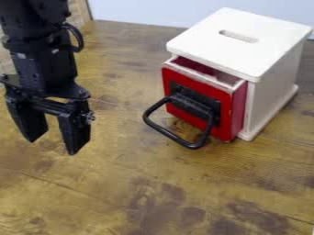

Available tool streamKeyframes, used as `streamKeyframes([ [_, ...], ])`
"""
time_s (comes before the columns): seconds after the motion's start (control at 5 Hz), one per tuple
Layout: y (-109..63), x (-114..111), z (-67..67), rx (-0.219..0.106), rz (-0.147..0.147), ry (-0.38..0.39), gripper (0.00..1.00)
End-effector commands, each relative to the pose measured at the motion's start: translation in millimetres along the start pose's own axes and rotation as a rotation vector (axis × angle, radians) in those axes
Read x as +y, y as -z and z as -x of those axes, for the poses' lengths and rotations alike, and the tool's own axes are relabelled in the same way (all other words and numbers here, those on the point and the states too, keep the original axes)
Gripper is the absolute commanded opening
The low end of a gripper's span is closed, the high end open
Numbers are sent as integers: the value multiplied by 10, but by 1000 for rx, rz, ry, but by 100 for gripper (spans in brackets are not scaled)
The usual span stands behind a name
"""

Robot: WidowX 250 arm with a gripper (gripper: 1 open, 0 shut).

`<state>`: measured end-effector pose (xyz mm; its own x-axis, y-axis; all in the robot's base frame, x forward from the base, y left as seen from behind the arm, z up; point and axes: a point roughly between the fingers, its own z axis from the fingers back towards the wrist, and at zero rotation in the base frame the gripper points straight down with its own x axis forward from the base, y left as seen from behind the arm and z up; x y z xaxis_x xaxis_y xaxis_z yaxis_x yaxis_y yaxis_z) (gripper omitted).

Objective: Close the drawer

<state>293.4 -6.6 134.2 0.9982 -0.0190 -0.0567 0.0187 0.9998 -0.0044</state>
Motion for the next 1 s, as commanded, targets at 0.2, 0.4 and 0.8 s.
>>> streamKeyframes([
  [0.2, 121, 135, 28, -244, -14, -38, 100],
  [0.4, 106, 190, -109, -209, -16, -60, 100],
  [0.8, 6, 105, -211, -210, -14, -44, 100],
])
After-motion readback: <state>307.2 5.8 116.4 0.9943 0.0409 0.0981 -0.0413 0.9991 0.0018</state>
